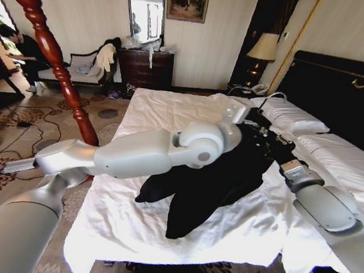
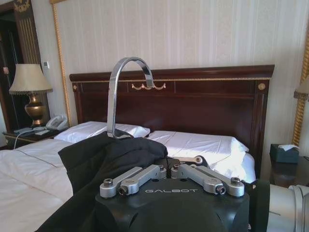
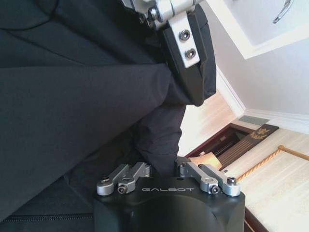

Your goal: Pick up the clothes from the bed and hang them on the clothes hanger.

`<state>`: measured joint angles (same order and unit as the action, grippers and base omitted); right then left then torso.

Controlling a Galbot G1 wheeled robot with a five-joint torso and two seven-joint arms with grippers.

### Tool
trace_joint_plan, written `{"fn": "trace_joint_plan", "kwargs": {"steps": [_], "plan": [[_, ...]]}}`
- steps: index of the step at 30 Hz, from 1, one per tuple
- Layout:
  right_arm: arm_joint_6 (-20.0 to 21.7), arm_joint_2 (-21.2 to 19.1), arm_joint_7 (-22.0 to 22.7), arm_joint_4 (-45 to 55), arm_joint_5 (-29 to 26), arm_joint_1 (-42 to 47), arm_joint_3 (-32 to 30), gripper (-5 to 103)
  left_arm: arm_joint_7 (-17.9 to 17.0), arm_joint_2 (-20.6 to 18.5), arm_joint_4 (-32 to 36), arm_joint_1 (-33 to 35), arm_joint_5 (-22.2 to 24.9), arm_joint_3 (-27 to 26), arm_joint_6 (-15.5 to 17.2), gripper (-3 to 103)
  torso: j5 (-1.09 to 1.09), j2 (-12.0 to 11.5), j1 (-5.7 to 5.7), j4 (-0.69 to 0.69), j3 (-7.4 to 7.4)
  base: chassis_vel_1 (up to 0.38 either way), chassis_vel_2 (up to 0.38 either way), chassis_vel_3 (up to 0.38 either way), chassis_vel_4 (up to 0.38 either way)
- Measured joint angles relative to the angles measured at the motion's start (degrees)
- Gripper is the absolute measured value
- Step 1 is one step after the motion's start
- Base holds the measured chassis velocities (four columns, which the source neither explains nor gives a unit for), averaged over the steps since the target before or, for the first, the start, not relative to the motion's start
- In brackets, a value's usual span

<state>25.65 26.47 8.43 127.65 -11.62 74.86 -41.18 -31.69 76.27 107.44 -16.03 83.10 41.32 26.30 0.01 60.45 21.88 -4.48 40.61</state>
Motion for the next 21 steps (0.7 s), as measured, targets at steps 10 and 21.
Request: {"fn": "trace_joint_plan", "kwargs": {"steps": [10,21], "plan": [[-0.7,0.2,0.0,-0.6,0.0,0.3,-0.3,21,-2.6,-3.9,5.5,0.6,3.3,-0.9,0.4,15,-0.02,0.0,0.0,0.03,0.0,0.0,0.0,0.0,0.0],[-0.8,0.5,-0.1,0.0,0.0,1.3,-0.3,21,-4.0,-7.2,9.5,0.4,1.2,-1.1,1.6,59,-0.02,0.0,0.0,0.01,0.0,0.0,0.0,0.0,0.0]]}}
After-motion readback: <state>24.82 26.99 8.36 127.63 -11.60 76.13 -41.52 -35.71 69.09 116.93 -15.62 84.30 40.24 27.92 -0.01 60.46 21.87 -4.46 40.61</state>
